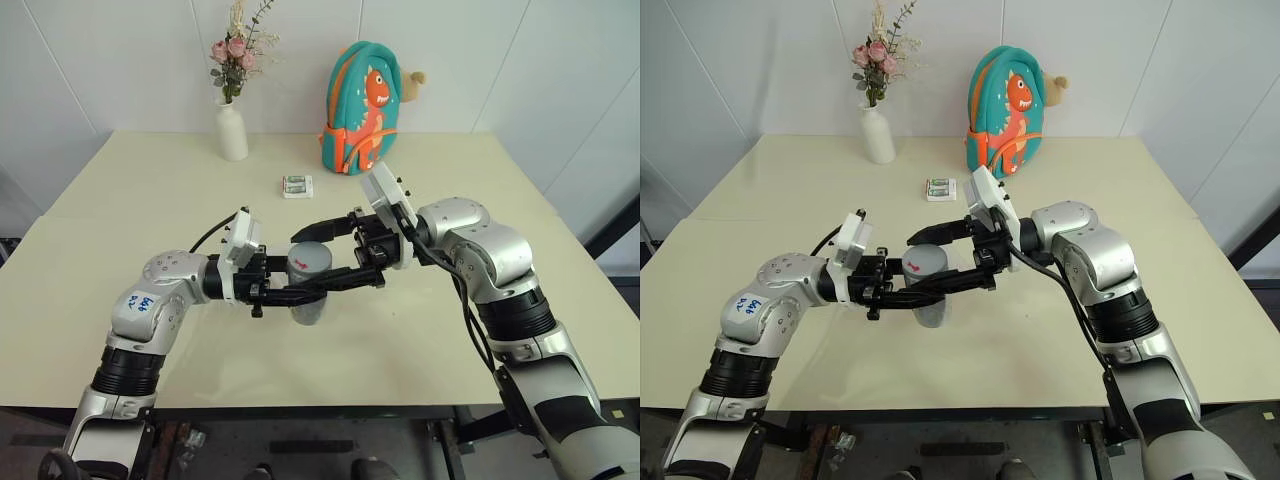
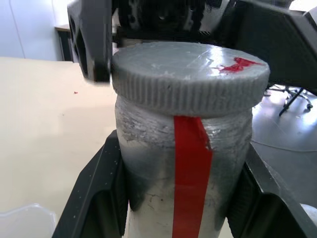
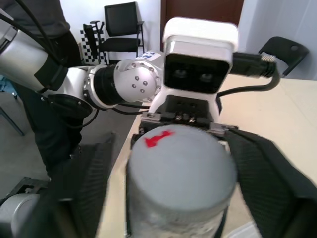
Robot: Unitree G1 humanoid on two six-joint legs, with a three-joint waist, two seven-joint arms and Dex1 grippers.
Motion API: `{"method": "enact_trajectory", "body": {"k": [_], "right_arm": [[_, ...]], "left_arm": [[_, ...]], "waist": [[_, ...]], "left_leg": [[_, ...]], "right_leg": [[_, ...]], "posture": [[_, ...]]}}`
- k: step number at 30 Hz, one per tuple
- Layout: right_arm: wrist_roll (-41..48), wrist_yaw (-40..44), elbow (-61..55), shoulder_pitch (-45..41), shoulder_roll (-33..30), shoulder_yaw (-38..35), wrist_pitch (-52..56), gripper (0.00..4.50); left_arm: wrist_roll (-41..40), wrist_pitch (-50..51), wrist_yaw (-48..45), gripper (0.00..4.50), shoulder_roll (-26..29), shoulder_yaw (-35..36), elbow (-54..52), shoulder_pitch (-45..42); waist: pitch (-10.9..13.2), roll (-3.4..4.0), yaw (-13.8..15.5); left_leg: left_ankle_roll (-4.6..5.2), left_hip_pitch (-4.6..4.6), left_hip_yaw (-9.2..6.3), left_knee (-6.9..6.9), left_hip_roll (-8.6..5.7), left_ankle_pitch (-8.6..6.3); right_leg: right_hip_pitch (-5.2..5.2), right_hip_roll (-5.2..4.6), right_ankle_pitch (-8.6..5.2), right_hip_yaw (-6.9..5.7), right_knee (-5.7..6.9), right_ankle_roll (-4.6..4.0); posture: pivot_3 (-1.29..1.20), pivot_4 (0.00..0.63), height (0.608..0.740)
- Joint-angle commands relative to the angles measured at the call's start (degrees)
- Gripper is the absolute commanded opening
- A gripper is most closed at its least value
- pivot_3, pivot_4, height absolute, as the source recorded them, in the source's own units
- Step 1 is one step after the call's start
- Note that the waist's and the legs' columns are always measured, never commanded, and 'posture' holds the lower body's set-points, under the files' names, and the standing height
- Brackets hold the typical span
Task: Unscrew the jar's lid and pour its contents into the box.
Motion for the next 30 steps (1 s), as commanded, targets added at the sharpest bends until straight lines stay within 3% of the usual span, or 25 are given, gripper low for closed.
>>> {"method": "enact_trajectory", "body": {"k": [1, 8, 20, 30], "right_arm": [[0.0, -1.3, -2.0, 0.2, 0.7, -1.7, -2.4, 4.49], [-0.5, -3.2, -0.8, 1.2, 0.6, -3.2, -4.8, 4.49], [-3.6, -10.5, 0.0, -0.7, 6.9, -1.1, -4.0, 4.49], [-3.8, -10.5, 2.5, -2.2, 7.5, -1.6, -4.1, 4.49]], "left_arm": [[-2.3, -0.1, 1.7, 2.03, 0.7, 3.2, -2.7, 0.1], [-2.5, 0.0, 2.7, 2.03, 2.0, 4.2, -3.9, 2.8], [-1.6, -0.8, 3.6, 2.03, 0.4, 1.5, -3.8, 2.1], [-1.9, -1.0, 4.0, 2.03, 0.1, 0.9, -4.5, 2.7]], "waist": [[0.0, 0.00, 0.0], [0.0, 0.00, 0.1], [0.0, 0.00, 0.0], [0.0, 0.00, 0.0]], "left_leg": [[0.00, -0.01, 0.00, 0.01, 0.00, 0.00], [0.00, -0.01, 0.00, 0.01, 0.00, 0.00], [-0.01, -0.01, 0.00, 0.01, 0.00, 0.00], [-0.01, 0.00, 0.00, 0.01, 0.00, 0.00]], "right_leg": [[0.00, 0.00, 0.00, 0.00, 0.00, 0.00], [0.00, -0.01, 0.00, 0.00, 0.00, 0.00], [0.00, 0.00, 0.00, 0.01, 0.01, 0.00], [0.00, 0.00, 0.00, 0.01, 0.02, 0.00]], "posture": [[0.00, 0.150, 0.740], [0.00, 0.150, 0.740], [0.00, 0.150, 0.740], [0.00, 0.150, 0.740]]}}
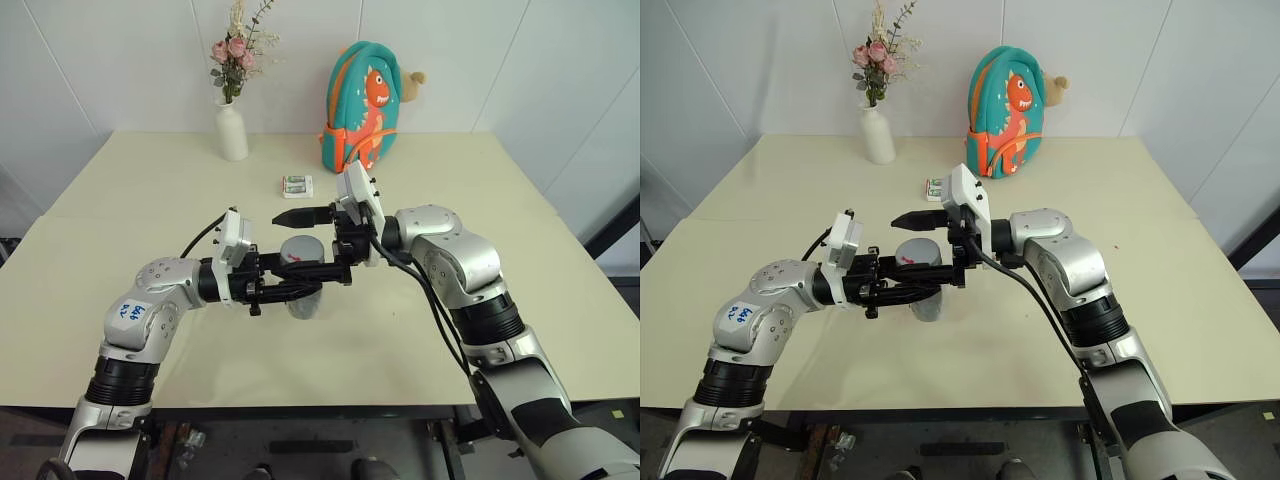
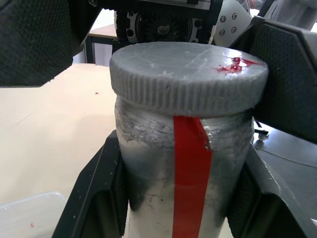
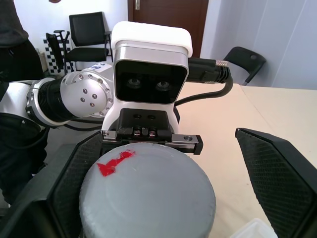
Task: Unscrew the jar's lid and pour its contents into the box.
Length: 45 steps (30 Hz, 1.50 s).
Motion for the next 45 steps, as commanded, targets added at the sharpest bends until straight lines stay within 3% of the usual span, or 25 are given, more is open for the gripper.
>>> {"method": "enact_trajectory", "body": {"k": [1, 5, 11, 21, 25, 30, 39, 45], "right_arm": [[0.1, -0.3, 0.3, -2.0, 0.1, -1.4, -0.9, 4.49], [-1.0, 0.2, 2.2, -2.4, -1.0, -1.8, -2.1, 4.49], [-0.5, 2.4, 4.1, -1.6, -8.5, -5.1, -1.2, 4.49], [2.1, 7.2, 3.7, -0.2, -15.6, -7.6, 1.9, 4.49], [5.5, 7.8, -0.7, 0.2, -14.2, -7.7, 5.6, 4.49], [10.5, 1.9, -8.0, 1.5, -8.0, -7.5, 12.1, 4.49], [6.2, -3.6, -9.2, 2.0, -2.4, -2.7, 9.8, 4.49], [2.8, -5.4, -3.5, -0.6, 0.4, -1.9, 5.9, 4.49]], "left_arm": [[-0.7, -1.1, -0.1, 2.03, 0.0, 0.4, -2.6, -0.2], [-0.7, -1.4, 0.1, 2.03, 0.0, 0.5, -2.6, -0.2], [-0.7, -1.9, 0.6, 2.03, 1.0, 1.3, -3.1, 0.4], [-1.0, -2.0, 0.6, 2.03, 1.8, 2.3, -4.0, 2.3], [-0.8, -2.2, 0.6, 2.03, 1.8, 2.2, -3.3, 1.7], [-0.4, -2.5, 0.6, 2.03, 1.2, 1.7, -2.5, 0.9], [-0.4, -2.5, 0.9, 2.03, 0.1, 0.8, -2.3, 0.2], [-0.7, -2.2, 1.3, 2.03, -0.5, 0.6, -2.8, 0.0]], "waist": [[0.0, 0.00, 0.0], [0.0, 0.00, 0.0], [0.0, 0.00, 0.2], [0.0, 0.00, 0.0], [0.0, 0.00, -0.1], [0.0, 0.01, 0.0], [0.0, 0.01, 0.2], [0.0, 0.01, -0.1]], "left_leg": [[0.00, 0.00, 0.00, 0.00, 0.00, 0.00], [0.00, 0.00, 0.00, 0.01, 0.00, 0.00], [0.00, -0.02, 0.00, 0.00, 0.00, 0.00], [0.01, 0.01, 0.02, -0.01, 0.00, -0.01], [0.01, 0.00, 0.04, 0.02, 0.00, -0.01], [0.01, 0.00, 0.03, 0.01, 0.01, -0.01], [0.00, -0.02, 0.03, 0.10, 0.00, -0.02], [0.01, -0.01, 0.04, 0.06, 0.00, -0.02]], "right_leg": [[0.00, 0.00, 0.00, 0.00, 0.00, 0.00], [0.00, 0.00, 0.00, 0.00, 0.01, 0.00], [0.00, -0.01, 0.00, 0.00, -0.03, 0.00], [0.00, 0.01, -0.01, 0.02, -0.02, 0.00], [0.00, 0.00, 0.00, 0.05, -0.02, 0.00], [0.00, 0.00, 0.00, 0.05, 0.00, 0.00], [0.00, 0.00, 0.00, 0.05, 0.00, 0.01], [-0.01, 0.01, 0.00, 0.05, 0.01, 0.01]], "posture": [[0.00, 0.150, 0.740], [0.00, 0.150, 0.740], [0.00, 0.150, 0.740], [0.00, 0.150, 0.740], [0.00, 0.150, 0.740], [0.00, 0.150, 0.740], [0.00, 0.150, 0.740], [0.00, 0.150, 0.740]]}}
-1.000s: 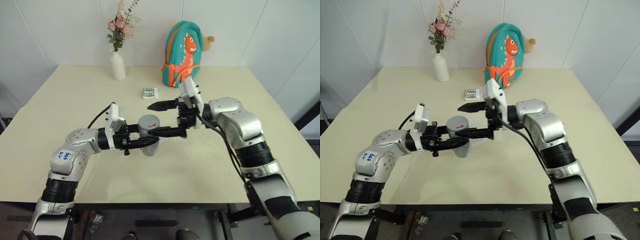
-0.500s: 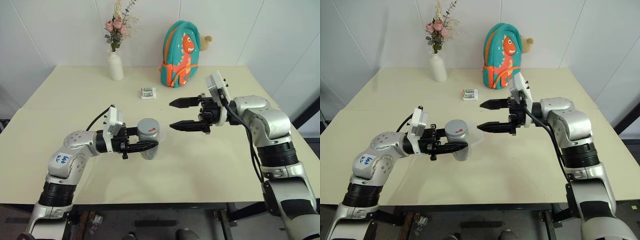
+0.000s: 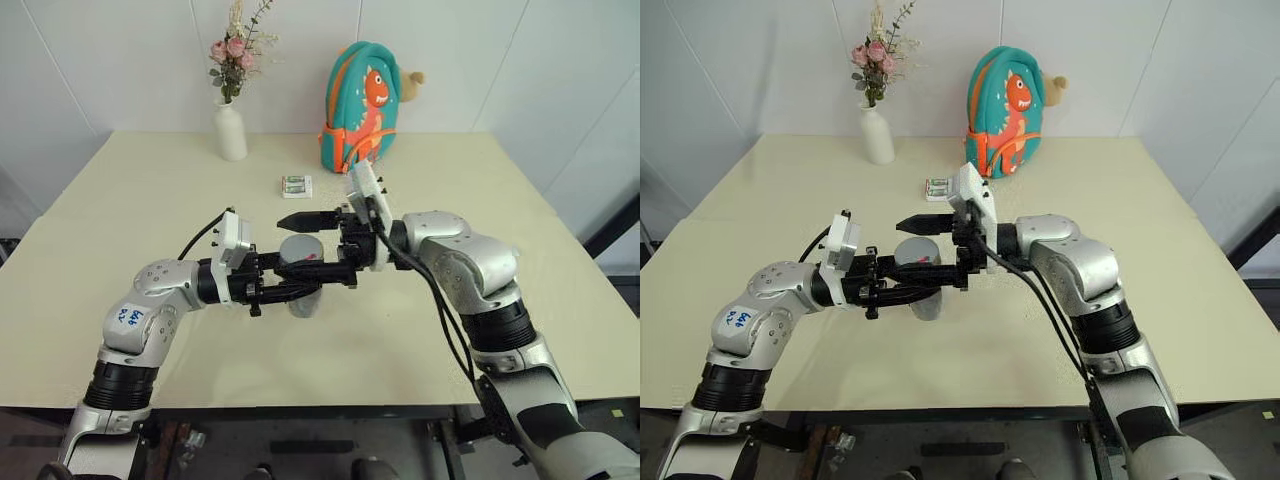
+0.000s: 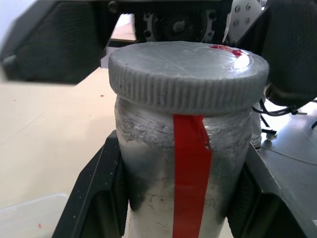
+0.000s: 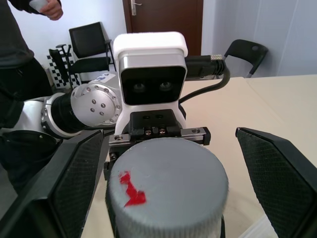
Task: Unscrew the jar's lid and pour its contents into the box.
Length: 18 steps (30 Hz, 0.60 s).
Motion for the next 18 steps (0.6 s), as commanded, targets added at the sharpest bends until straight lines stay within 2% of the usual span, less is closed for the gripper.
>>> {"method": "enact_trajectory", "body": {"k": [1, 12, 18], "right_arm": [[-1.2, -0.4, 1.6, -2.6, 0.8, -0.9, -2.9, 4.49], [-1.4, 2.4, 3.9, -1.6, -4.8, -3.8, -4.6, 4.49], [-0.5, 4.7, 5.7, 0.5, -11.5, -7.0, -4.2, 4.49]], "left_arm": [[-0.8, -0.6, 0.2, 2.03, -0.3, 0.7, -1.5, -1.1], [-1.2, -0.6, 0.8, 2.03, 0.2, 1.1, -2.1, -0.1], [-2.0, -0.4, 1.0, 2.03, 0.1, 1.8, -1.7, -0.5]], "waist": [[0.0, 0.00, 0.0], [0.0, 0.00, 0.1], [0.0, 0.00, 0.3]], "left_leg": [[0.00, 0.00, 0.00, 0.01, 0.00, 0.00], [0.00, -0.01, 0.00, 0.01, 0.00, 0.00], [0.00, -0.02, 0.00, 0.01, 0.00, 0.00]], "right_leg": [[0.00, 0.00, 0.00, 0.00, 0.00, 0.00], [0.00, -0.01, 0.00, 0.00, -0.01, 0.00], [0.00, -0.01, 0.00, 0.00, -0.03, 0.00]], "posture": [[0.00, 0.150, 0.740], [0.00, 0.150, 0.740], [0.00, 0.150, 0.740]]}}
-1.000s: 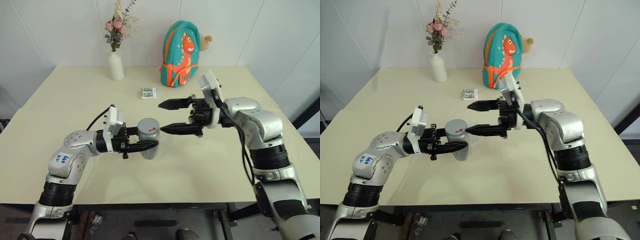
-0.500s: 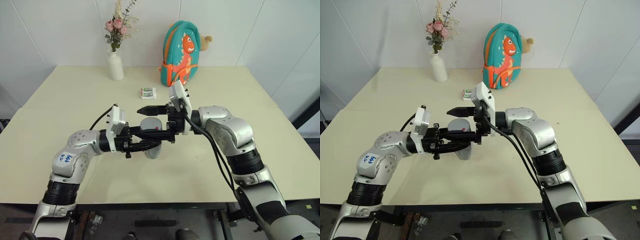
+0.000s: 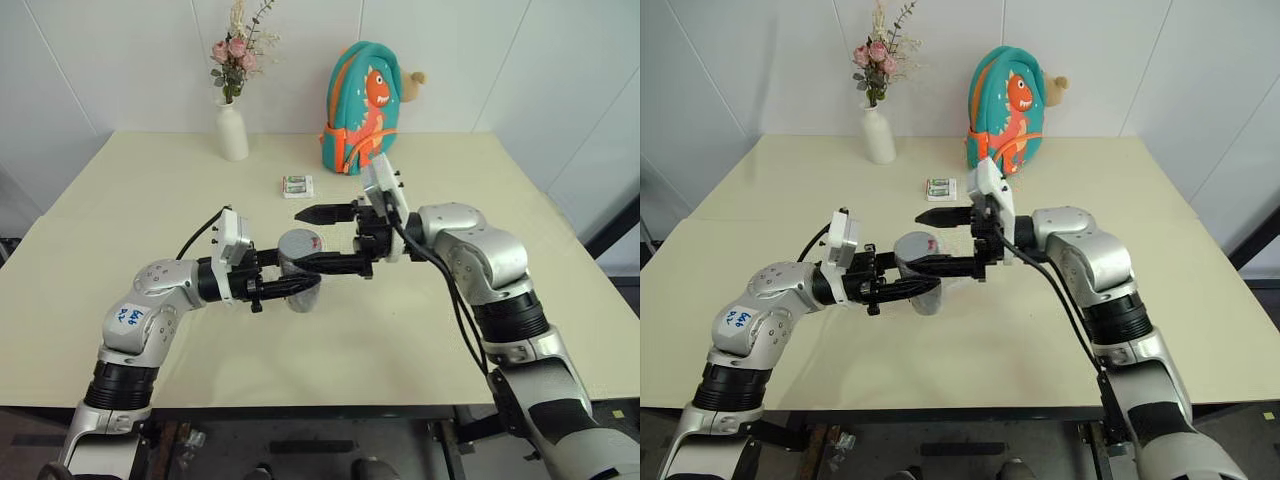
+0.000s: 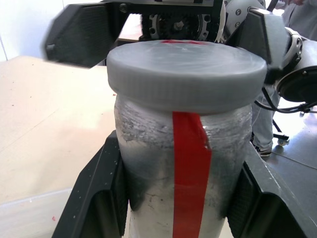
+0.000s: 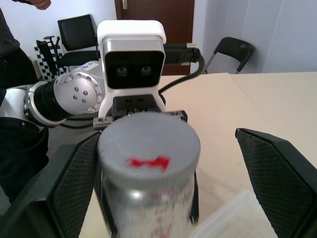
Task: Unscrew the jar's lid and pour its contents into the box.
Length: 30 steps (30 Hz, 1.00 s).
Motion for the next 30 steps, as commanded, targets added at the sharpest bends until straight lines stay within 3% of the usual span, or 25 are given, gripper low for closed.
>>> {"method": "enact_trajectory", "body": {"k": [1, 9, 18, 30], "right_arm": [[-0.5, -0.3, 2.2, 1.2, -5.1, -5.6, -0.7, 4.49], [3.8, 3.6, -1.2, 2.4, -8.0, -7.2, 2.8, 4.49], [5.1, -1.8, -7.2, 1.0, 0.0, -4.6, 4.7, 4.49], [-0.3, -5.4, -3.0, -1.8, 6.8, 0.9, 3.1, 4.49]], "left_arm": [[-2.0, -0.7, -1.7, 2.03, 0.1, 1.0, -2.2, -0.4], [-1.5, -0.6, -2.8, 2.03, 0.9, 1.2, -2.0, 0.2], [-0.9, -0.3, -2.9, 2.03, 0.7, 0.3, -1.7, -0.4], [-0.6, -0.4, -2.4, 2.03, -0.2, -0.6, -0.8, -1.4]], "waist": [[0.0, 0.00, 0.1], [0.0, 0.01, -0.4], [0.0, 0.01, -0.2], [0.0, 0.01, -0.1]], "left_leg": [[0.00, 0.00, 0.00, 0.00, 0.00, 0.00], [0.04, 0.04, 0.07, -0.02, 0.02, -0.02], [0.04, 0.03, 0.07, 0.07, 0.01, -0.02], [0.03, 0.01, 0.07, 0.06, 0.01, -0.02]], "right_leg": [[0.00, 0.00, 0.00, 0.00, 0.00, 0.00], [0.01, 0.02, 0.00, 0.08, 0.00, 0.00], [0.01, 0.02, 0.00, 0.09, 0.02, 0.02], [0.00, 0.02, 0.01, 0.09, 0.02, 0.02]], "posture": [[0.00, 0.150, 0.740], [0.00, 0.150, 0.740], [0.00, 0.150, 0.740], [0.00, 0.150, 0.740]]}}
